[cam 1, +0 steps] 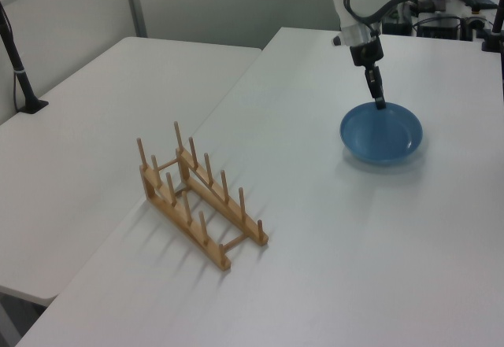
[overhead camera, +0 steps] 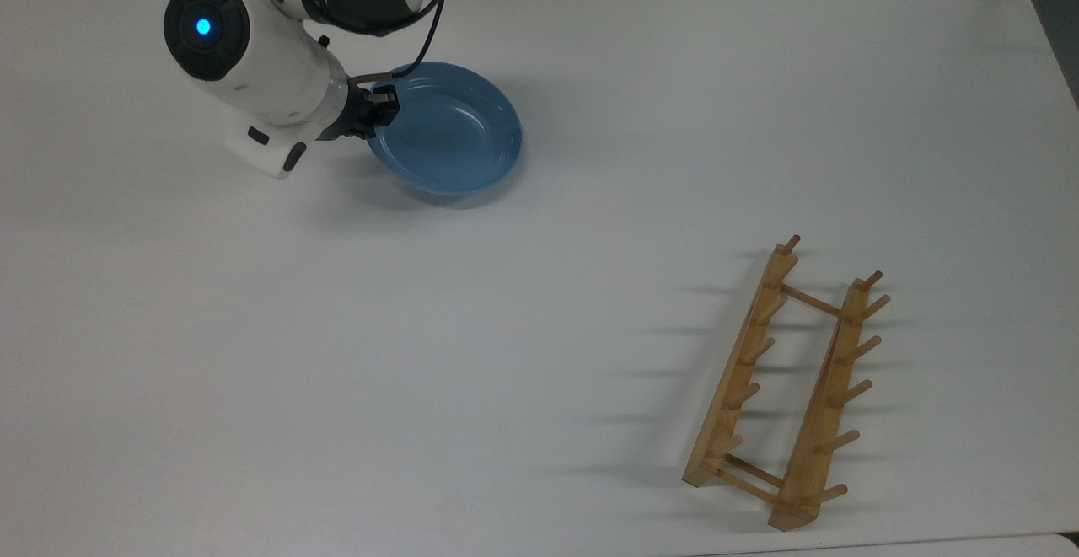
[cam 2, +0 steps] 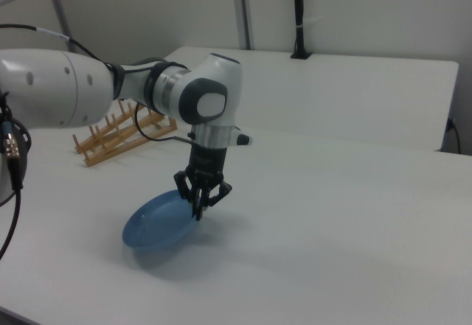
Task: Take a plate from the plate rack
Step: 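Carry the plate away from the rack and lower it flat onto the table, then open the gripper and raise it away from the plate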
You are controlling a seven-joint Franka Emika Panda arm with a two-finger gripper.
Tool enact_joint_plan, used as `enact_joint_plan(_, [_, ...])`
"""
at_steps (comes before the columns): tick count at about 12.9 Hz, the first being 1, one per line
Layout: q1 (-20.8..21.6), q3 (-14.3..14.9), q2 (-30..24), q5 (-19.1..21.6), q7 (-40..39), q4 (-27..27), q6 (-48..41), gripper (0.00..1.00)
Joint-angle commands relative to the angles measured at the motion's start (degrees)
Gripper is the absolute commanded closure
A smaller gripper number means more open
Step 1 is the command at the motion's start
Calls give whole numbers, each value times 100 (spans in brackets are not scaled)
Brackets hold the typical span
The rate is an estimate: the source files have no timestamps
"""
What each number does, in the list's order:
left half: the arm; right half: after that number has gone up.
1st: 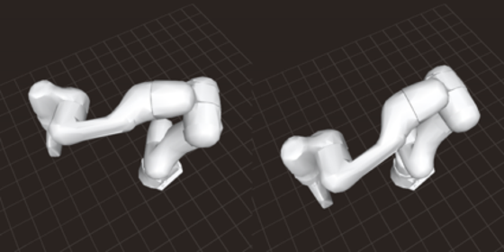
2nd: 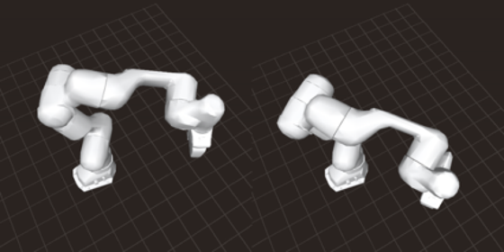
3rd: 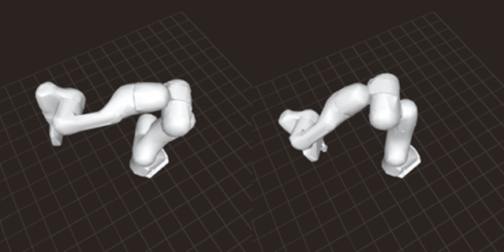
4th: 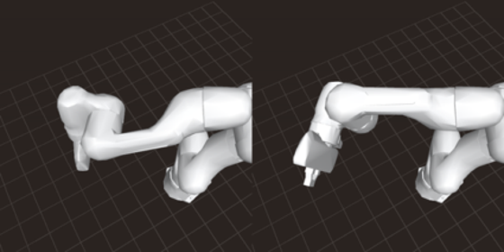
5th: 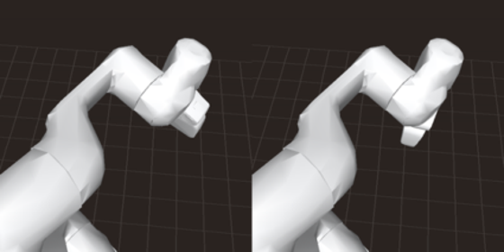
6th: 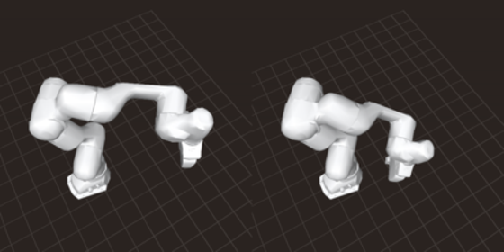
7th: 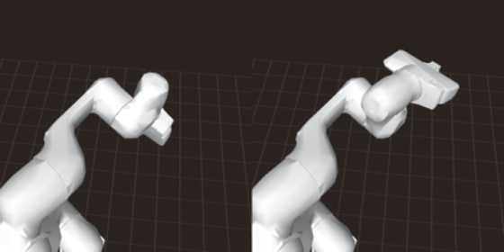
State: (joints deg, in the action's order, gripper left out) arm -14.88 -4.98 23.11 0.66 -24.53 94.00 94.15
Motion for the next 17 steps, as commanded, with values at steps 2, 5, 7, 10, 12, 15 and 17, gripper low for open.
enact_joint_plan(2, [-120, -65, -34, 83, -44, 320, 726, 65])
enact_joint_plan(5, [-208, -65, -78, 136, -8, 233, 745, 0])
enact_joint_plan(7, [-191, -74, -305, 145, 148, 93, 693, 0])
enact_joint_plan(10, [-42, -91, -841, 101, 1008, 13, 640, 0])
enact_joint_plan(12, [125, -91, -1131, 101, 1719, -48, 648, 0])
enact_joint_plan(15, [458, -91, -1632, 66, 2556, -93, 447, 0])
enact_joint_plan(17, [652, -74, -2088, 83, 2829, -110, 1, 0])
